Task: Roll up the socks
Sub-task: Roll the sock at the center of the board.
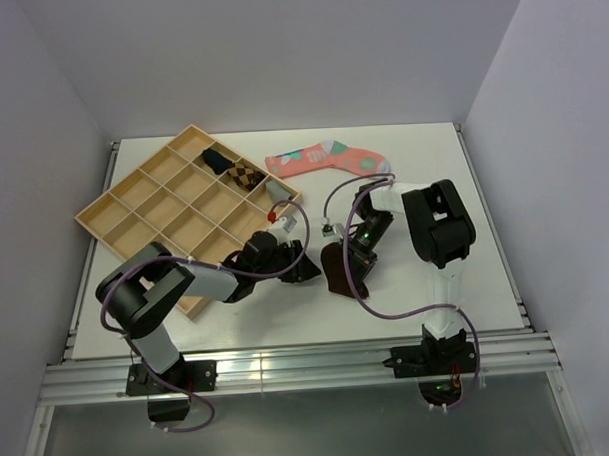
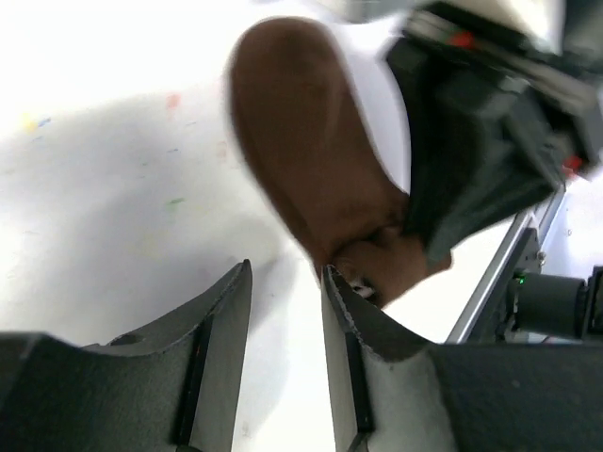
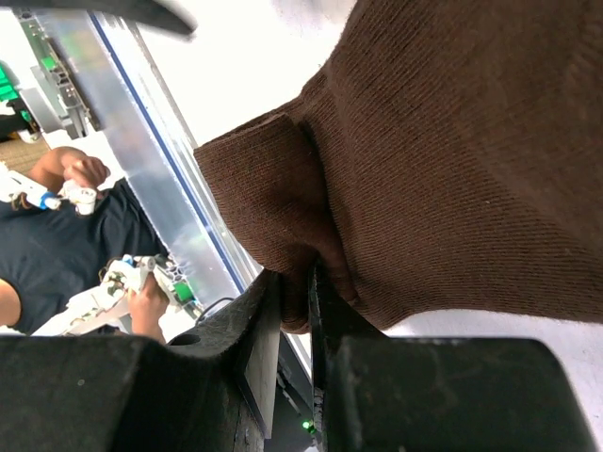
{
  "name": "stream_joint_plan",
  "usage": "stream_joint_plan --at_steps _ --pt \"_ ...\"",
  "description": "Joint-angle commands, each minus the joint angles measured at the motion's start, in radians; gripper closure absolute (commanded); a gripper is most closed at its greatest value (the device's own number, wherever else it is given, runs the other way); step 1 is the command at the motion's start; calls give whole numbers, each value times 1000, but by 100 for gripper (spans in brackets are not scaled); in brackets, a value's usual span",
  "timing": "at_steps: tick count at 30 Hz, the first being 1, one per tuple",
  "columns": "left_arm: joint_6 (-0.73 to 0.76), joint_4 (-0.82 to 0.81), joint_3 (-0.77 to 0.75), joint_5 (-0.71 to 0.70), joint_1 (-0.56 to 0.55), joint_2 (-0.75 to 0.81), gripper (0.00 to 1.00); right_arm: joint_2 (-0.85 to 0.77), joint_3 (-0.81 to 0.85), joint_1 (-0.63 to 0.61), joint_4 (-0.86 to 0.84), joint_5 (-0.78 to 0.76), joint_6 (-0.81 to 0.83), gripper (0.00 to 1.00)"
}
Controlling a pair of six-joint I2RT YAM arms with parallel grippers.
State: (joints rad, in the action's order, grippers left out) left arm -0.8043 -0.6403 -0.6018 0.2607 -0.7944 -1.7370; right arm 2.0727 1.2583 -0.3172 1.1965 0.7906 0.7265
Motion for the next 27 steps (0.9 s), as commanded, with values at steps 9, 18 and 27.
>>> stream_joint_plan --at_steps 9,18,27 --pt "395 103 -145 43 -108 64 54 35 36 0 -32 -106 63 83" --pt "470 120 -245 144 -118 -42 51 44 55 0 -23 -122 56 83" --pt "390 4 -211 227 -141 -108 52 58 75 -2 -29 -122 33 84"
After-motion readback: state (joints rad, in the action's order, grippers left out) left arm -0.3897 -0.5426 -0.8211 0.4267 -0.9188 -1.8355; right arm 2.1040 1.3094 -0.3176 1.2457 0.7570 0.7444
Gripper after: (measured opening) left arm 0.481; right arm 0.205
